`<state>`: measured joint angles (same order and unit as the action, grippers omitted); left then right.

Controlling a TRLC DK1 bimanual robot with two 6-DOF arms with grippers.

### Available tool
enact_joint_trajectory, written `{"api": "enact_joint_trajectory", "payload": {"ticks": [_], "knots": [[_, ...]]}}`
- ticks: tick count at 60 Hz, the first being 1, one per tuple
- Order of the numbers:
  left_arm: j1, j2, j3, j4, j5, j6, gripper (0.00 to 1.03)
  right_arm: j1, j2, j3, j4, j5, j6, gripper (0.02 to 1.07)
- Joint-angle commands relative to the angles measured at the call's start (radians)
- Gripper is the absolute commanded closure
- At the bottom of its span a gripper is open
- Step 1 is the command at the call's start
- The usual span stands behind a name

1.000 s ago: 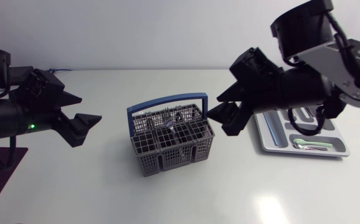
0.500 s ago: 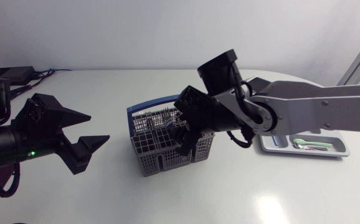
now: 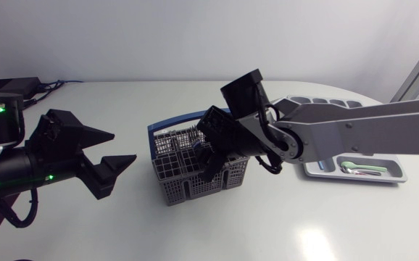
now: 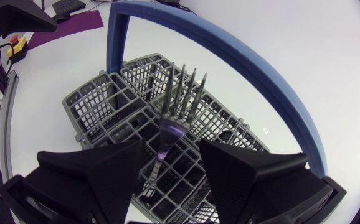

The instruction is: Unload the cutlery basket into the drawer organizer.

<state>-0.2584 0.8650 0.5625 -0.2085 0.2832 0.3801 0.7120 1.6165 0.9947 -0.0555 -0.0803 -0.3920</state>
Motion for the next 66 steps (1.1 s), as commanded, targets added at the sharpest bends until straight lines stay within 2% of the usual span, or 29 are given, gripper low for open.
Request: {"api": "enact_joint_trajectory", "payload": {"ticks": [1, 3, 19, 38, 66], "knots": [[-0.008, 0.009, -0.027, 0.011, 0.008, -0.029, 0.06, 0.017, 0.019, 0.007, 0.016, 0.011, 0.022, 0.45], [-0.012, 0.009, -0.027, 0.011, 0.008, -0.032, 0.06, 0.020, 0.022, 0.010, 0.019, 0.013, 0.022, 0.46], [-0.021, 0.009, -0.026, 0.011, 0.007, -0.040, 0.06, 0.021, 0.039, 0.025, 0.025, 0.013, 0.031, 0.67], [-0.033, 0.009, -0.029, 0.009, 0.005, -0.044, 0.06, 0.012, 0.042, 0.018, 0.036, 0.010, 0.036, 1.01], [-0.047, 0.012, -0.024, 0.006, 0.001, -0.046, 0.06, 0.009, -0.030, -0.042, 0.052, -0.003, 0.036, 1.01]]}}
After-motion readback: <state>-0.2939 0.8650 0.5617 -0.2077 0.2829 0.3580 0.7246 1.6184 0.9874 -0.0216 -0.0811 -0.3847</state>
